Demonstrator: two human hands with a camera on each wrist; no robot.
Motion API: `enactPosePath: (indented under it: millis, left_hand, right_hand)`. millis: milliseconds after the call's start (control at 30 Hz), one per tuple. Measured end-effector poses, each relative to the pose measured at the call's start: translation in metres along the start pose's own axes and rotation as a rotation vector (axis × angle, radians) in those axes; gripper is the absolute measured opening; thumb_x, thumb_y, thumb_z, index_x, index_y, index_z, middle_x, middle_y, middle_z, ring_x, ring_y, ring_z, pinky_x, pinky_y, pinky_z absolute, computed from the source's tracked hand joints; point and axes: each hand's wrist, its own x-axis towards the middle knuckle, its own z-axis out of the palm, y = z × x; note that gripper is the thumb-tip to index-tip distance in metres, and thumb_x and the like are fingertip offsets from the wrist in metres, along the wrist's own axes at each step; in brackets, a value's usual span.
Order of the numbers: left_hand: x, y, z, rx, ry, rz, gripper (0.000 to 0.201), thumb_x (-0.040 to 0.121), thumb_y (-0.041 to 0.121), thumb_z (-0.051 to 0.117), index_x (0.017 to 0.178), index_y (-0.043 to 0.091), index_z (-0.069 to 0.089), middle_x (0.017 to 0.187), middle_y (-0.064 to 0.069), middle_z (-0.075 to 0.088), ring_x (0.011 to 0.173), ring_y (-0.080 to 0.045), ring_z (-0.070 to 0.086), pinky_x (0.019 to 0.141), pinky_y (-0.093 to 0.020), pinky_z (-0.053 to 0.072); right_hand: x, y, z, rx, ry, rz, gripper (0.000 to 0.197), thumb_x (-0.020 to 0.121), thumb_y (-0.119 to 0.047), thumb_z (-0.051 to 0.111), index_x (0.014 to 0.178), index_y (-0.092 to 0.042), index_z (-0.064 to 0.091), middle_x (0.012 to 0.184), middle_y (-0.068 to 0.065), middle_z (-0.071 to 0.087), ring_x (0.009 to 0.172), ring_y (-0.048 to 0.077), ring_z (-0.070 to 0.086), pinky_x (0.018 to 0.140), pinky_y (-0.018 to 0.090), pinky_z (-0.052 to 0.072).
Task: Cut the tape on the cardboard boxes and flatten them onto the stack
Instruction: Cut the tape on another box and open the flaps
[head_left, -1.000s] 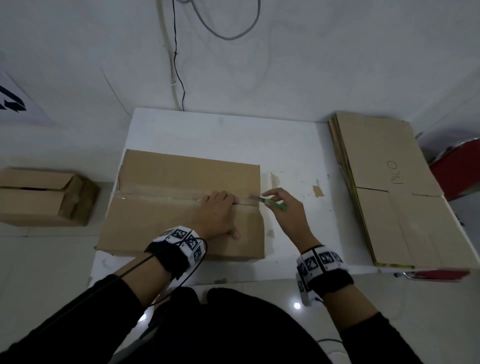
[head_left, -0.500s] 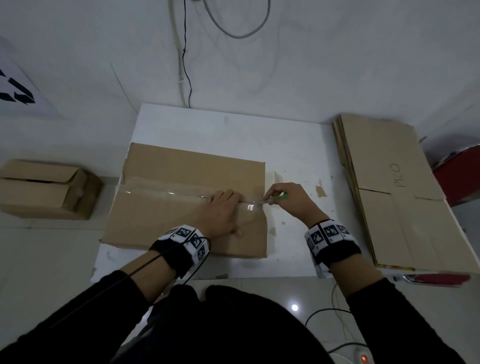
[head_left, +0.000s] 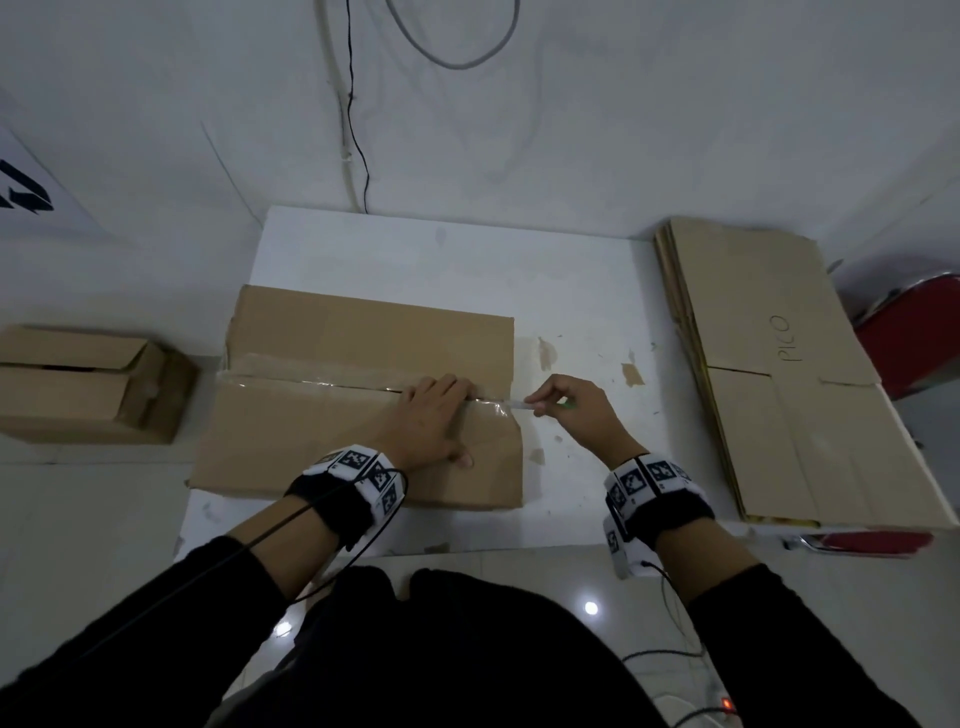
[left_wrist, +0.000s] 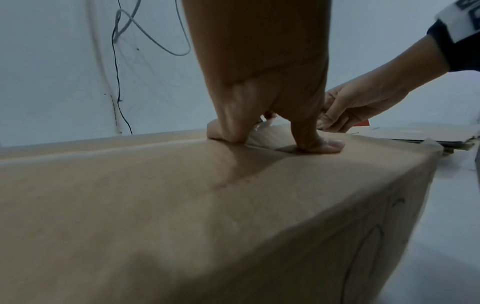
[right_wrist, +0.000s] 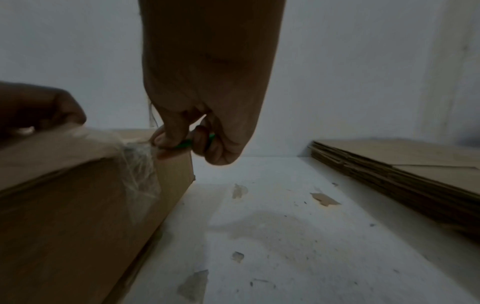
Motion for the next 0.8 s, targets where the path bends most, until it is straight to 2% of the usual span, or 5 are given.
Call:
enactPosePath:
  millis: [133,333,567,700,800]
  left_hand:
    - [-0.001,0.000,0.002,0.005,-0.001,0.009,0.080,0.060,0.045,0.082,0.127,0.024,0.043,0.125,0.004,0.045,0.115,-0.021,0.039,0.094,-0.038,0.031]
    - [-0.004,0.002,-0.001,0.002,-0.025,0.019,0.077,0.063,0.045,0.081,0.127,0.025,0.042,0.129,0.007,0.045,0.119,-0.018,0.037,0.093,-0.037,0.026]
    - [0.007,0.015,-0.002,-0.162,-0.050,-0.127,0.059,0.066,0.058,0.077,0.112,0.030,0.053,0.117,0.008,0.055,0.116,-0.018,0.041,0.102,-0.041,0.026]
    - [0.003,0.015,0.008,-0.166,0.000,-0.118,0.054,0.065,0.056,0.077,0.103,0.030,0.049,0.115,0.010,0.054,0.113,-0.018,0.042,0.097,-0.040,0.026]
    - [0.001,0.017,0.010,-0.164,0.035,-0.107,0.053,0.063,0.054,0.078,0.100,0.030,0.047,0.110,0.011,0.053,0.109,-0.017,0.042,0.093,-0.039,0.025]
  right_hand:
    - [-0.007,0.006,-0.009,0.010,-0.038,-0.003,0.011,0.085,-0.003,0.070,0.086,-0.012,0.074,0.077,0.002,0.073,0.078,0.009,0.069,0.075,0.041,0.055]
    - [-0.003,-0.008,0.006,0.088,0.061,-0.063,0.012,0.086,0.001,0.067,0.085,-0.010,0.072,0.083,0.003,0.073,0.077,0.004,0.067,0.072,0.009,0.047]
    - [-0.013,0.000,-0.013,-0.106,-0.088,0.015,0.010,0.088,-0.013,0.067,0.092,-0.021,0.068,0.071,-0.008,0.073,0.053,0.000,0.050,0.050,0.012,0.038]
    - [-0.012,-0.014,-0.011,0.017,0.040,-0.055,0.006,0.089,-0.013,0.068,0.087,-0.018,0.064,0.073,-0.005,0.072,0.064,0.007,0.058,0.051,0.019,0.043]
    - [-0.008,-0.022,0.003,0.014,-0.008,-0.077,0.006,0.088,-0.007,0.067,0.086,-0.012,0.063,0.075,-0.001,0.072,0.067,-0.001,0.058,0.057,0.012,0.039]
